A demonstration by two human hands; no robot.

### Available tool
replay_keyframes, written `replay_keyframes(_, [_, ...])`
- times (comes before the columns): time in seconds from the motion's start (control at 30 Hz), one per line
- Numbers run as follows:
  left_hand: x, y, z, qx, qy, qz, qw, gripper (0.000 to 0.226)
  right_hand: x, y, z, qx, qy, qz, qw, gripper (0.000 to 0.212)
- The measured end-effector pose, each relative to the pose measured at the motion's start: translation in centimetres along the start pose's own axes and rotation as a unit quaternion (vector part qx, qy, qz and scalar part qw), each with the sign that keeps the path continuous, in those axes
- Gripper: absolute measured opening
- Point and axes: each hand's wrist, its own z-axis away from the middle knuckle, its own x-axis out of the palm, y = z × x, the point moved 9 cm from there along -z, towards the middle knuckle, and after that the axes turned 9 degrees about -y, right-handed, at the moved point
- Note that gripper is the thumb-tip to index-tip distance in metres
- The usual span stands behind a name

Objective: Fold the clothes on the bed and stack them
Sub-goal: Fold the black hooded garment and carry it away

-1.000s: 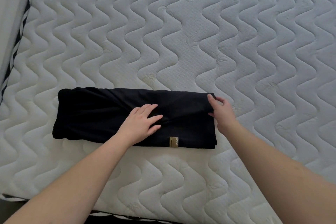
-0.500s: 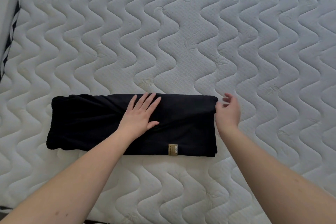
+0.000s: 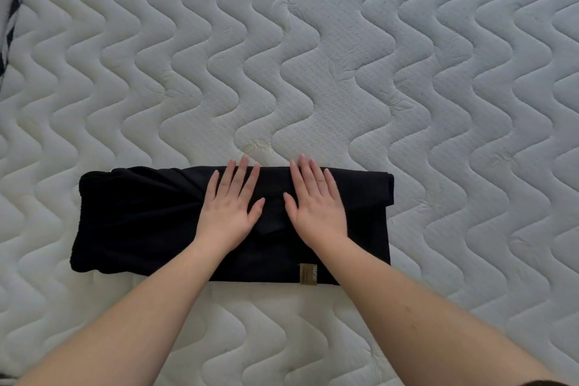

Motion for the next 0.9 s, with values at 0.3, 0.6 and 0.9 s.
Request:
replay_keyframes(0.3, [1.8,-7.2,3.9,-0.075,-0.036,-0.014,0.996,0.08,-0.7,12.0,3.4,0.134,-0.037,0.05,0.989,0.079])
replay_keyframes(0.6, [-0.4,-12.7,5.9,-0.096,-0.019,-0.023,0.995,0.067,-2.5,0.1,2.7,0.037,0.01,0.023,0.999,0.067])
replay_keyframes(0.9, [0.1,-14.9,3.8,-0.021,-0.021,-0.052,0.998,0.064,0.9,-14.7,-2.0,-0.11,-0.04,0.03,0.993,0.062])
